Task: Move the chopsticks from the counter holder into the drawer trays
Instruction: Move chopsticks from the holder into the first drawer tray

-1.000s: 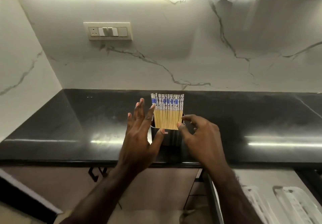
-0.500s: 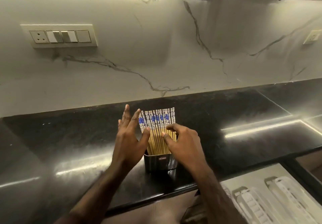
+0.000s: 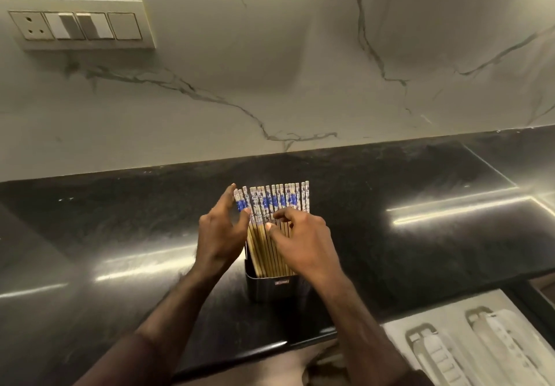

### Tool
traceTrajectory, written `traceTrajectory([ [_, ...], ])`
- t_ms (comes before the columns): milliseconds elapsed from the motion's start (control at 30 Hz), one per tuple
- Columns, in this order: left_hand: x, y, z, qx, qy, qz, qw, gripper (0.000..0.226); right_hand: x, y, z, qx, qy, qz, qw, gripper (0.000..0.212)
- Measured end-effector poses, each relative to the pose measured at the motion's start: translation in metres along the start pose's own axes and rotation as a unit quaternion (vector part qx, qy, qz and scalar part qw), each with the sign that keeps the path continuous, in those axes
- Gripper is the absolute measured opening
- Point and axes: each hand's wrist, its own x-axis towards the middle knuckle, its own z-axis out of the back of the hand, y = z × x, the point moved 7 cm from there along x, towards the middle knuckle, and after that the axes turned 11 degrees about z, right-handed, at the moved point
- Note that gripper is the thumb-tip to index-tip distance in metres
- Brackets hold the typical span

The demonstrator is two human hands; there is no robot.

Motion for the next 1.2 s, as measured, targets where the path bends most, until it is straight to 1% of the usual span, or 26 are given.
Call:
traceTrajectory([
  [133, 0.005, 0.009, -0.002, -0.022, -0.020, 0.028, 0.999, 0.063, 0.007, -0.004, -0.008, 0.003, 0.020, 0.014, 1.000, 0.036],
  [300, 0.009, 0.015, -0.005, -0.038, -0.028, 0.064, 0.997, 0.066, 0.011, -0.011, -0.014, 0.011, 0.035, 0.013, 0.999, 0.034],
  [400, 0.012, 0.020, -0.009, -0.040, -0.032, 0.075, 0.996, 0.060, 0.012, -0.014, -0.015, 0.013, 0.039, 0.009, 0.999, 0.034],
  [567, 0.014, 0.024, -0.012, -0.063, -0.026, 0.080, 0.994, 0.041, 0.012, -0.015, -0.017, 0.021, 0.044, 0.010, 0.999, 0.033],
  [667, 0.016, 0.029, -0.015, -0.085, -0.012, 0.101, 0.991, 0.030, 0.011, -0.016, -0.019, 0.021, 0.050, 0.006, 0.998, 0.033],
  [967, 0.021, 0.040, -0.025, -0.142, 0.020, 0.161, 0.976, 0.026, 0.009, -0.016, -0.024, 0.012, 0.050, -0.003, 0.999, 0.031],
  [1200, 0.020, 0.041, -0.025, -0.157, 0.026, 0.170, 0.972, 0.023, 0.006, -0.019, -0.025, 0.020, 0.060, -0.016, 0.998, 0.033],
])
